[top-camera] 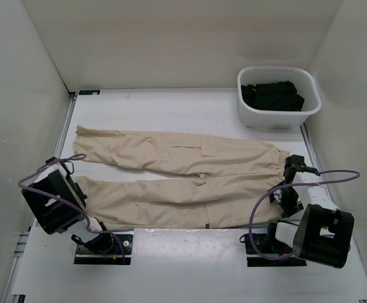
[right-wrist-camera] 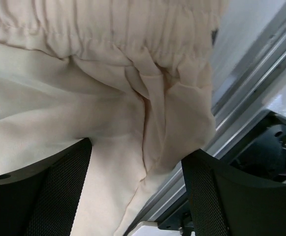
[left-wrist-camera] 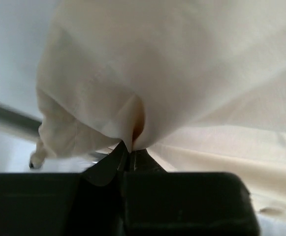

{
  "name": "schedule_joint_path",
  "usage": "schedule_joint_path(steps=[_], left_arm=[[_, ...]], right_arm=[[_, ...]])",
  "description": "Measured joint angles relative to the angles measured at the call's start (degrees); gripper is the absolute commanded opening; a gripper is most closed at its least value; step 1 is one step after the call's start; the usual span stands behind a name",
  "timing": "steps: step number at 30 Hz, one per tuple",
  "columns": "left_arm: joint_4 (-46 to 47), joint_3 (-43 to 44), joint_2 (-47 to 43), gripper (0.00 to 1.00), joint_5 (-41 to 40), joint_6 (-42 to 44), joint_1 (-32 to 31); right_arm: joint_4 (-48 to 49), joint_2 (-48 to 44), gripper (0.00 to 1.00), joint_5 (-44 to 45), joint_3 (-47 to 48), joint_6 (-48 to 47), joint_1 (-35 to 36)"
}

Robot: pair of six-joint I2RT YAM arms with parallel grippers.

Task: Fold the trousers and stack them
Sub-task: Flatten the trousers out

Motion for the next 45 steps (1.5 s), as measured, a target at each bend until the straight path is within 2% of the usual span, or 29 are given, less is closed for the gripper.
schedule_joint_path(steps=[1, 2, 3, 6, 9, 17, 22, 27, 30, 31, 32, 33, 36, 37, 38, 39, 40, 41, 42, 45], left_arm=[[0.3, 0.2, 0.0, 0.14, -0.9, 0.0, 2.3], [0.7, 0.3, 0.0, 0.23, -1.9, -0.1, 4.5], [0.9, 0.5, 0.0, 0.35, -2.4, 0.0, 6.1], [1.0, 1.2, -0.2, 0.82, -5.5, 0.7, 8.6], [3.1, 2.7, -1.2, 0.99, -7.8, 0.7, 10.3], [5.5, 8.9, -1.7, 1.00, -8.0, 0.4, 20.1], [3.8, 7.9, -1.6, 1.00, -5.9, 0.4, 22.0], [2.4, 6.7, -0.7, 1.00, -3.3, 0.4, 21.9], [2.2, 6.8, -0.6, 1.00, -2.7, 0.4, 21.9], [2.0, 7.0, -0.6, 1.00, -2.5, 0.4, 21.9], [1.8, 7.2, -0.7, 1.00, -2.3, 0.4, 21.9], [1.4, 7.6, -0.7, 1.00, -2.1, 0.4, 21.9], [0.0, 10.1, -0.7, 1.00, -1.3, 0.4, 21.9], [-0.6, 11.2, -0.8, 1.00, -1.1, 0.4, 21.9], [-1.0, 12.2, -0.9, 1.00, -0.8, 0.4, 21.9], [-1.3, 13.3, -1.1, 1.00, -0.4, 0.4, 21.9], [-1.9, 14.5, -1.2, 1.00, -0.2, 0.3, 21.5], [-2.5, 15.6, -1.4, 1.00, -0.1, 0.3, 21.2], [-2.9, 16.4, -1.5, 1.00, 0.0, 0.3, 20.7], [-4.8, 20.6, -1.6, 1.00, 1.4, 0.3, 17.0]], right_arm=[[0.4, 0.1, 0.79, -0.5, 0.0, 0.2, 0.0], [0.6, 0.1, 0.80, -1.1, 0.0, 0.4, 0.1], [1.0, 0.1, 0.80, -2.2, -0.1, 0.5, 0.3], [1.7, -0.1, 0.82, -3.5, -0.2, 0.7, 1.4], [1.4, -1.7, 0.83, -3.0, -0.2, 0.5, 1.4], [-3.2, -10.2, 0.84, -0.2, -0.2, 0.0, 1.5], [-2.8, -7.3, 0.85, 0.4, -0.2, -0.1, 1.2], [3.3, -3.0, 0.82, -2.3, -0.2, -0.1, 1.2], [6.0, -1.7, 0.55, -3.4, -0.2, 0.0, 1.2], [6.6, -1.1, 0.24, -3.6, -0.2, 0.1, 1.2], [6.8, -0.5, 0.08, -3.6, -0.3, 0.3, 1.1], [6.8, 0.0, 0.00, -3.7, -0.3, 1.3, 0.8], [4.3, -0.6, 0.00, -3.2, -0.3, 4.8, -1.8], [2.7, -1.9, 0.04, -2.7, -0.5, 6.1, -3.3], [0.8, -4.0, 0.16, -1.9, -0.9, 7.2, -5.0], [-1.3, -6.9, 0.35, -1.1, -1.1, 8.5, -6.4], [-3.2, -9.9, 0.69, 0.3, -1.0, 9.7, -7.6], [-4.6, -12.4, 0.77, 1.7, -0.7, 10.6, -8.3], [-5.8, -13.8, 0.79, 2.7, -0.1, 10.6, -8.6], [-8.5, -12.3, 0.82, 4.5, 5.3, 9.8, -8.7]])
